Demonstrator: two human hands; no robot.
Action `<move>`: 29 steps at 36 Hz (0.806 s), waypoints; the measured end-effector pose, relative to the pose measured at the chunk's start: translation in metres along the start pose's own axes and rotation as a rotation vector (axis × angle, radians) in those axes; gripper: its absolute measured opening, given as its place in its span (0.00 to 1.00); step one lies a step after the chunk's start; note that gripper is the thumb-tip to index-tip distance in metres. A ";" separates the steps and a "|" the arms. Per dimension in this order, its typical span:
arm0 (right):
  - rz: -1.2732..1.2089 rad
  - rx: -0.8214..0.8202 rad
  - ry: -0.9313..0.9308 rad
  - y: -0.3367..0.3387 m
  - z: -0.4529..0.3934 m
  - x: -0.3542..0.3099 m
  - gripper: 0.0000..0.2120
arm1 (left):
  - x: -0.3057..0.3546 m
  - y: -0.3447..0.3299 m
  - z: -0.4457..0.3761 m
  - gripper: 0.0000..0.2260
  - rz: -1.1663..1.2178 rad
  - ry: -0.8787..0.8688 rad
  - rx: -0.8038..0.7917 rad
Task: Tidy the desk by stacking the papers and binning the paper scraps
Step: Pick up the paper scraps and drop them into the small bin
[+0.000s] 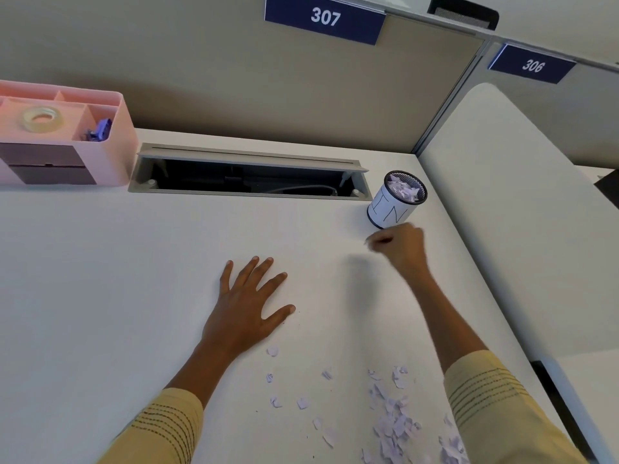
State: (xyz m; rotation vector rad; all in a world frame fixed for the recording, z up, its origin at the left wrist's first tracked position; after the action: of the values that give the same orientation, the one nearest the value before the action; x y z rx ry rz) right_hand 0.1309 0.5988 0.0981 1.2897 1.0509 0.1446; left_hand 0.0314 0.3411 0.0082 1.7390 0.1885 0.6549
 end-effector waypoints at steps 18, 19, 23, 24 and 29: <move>-0.240 0.260 -0.178 0.104 -0.053 0.024 0.13 | -0.001 -0.002 -0.001 0.30 -0.014 -0.002 0.003; -0.277 0.246 -0.181 0.106 -0.044 0.026 0.12 | -0.001 -0.002 -0.001 0.30 -0.020 -0.001 0.001; -0.409 0.103 -0.215 0.104 0.006 0.039 0.10 | -0.001 0.000 0.000 0.31 -0.025 -0.002 -0.011; -0.398 0.059 -0.227 0.102 0.019 0.042 0.10 | 0.000 0.000 0.000 0.31 -0.031 -0.002 -0.019; -0.264 -0.114 -0.342 0.095 0.088 0.081 0.12 | -0.003 0.000 0.000 0.33 -0.014 0.015 -0.034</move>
State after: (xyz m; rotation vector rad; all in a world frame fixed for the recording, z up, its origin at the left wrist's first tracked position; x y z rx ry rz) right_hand 0.2795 0.6186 0.1239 1.0182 0.8928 -0.2084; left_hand 0.0285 0.3397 0.0067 1.6988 0.1992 0.6574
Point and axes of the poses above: each hand's wrist, its own z-axis away from the middle knuckle, its own y-axis out of the back of the hand, x = y × z, the point moved 9 cm from there along -z, towards the middle knuckle, and after that the axes turned 1 degree about y, right-handed, at the moved point
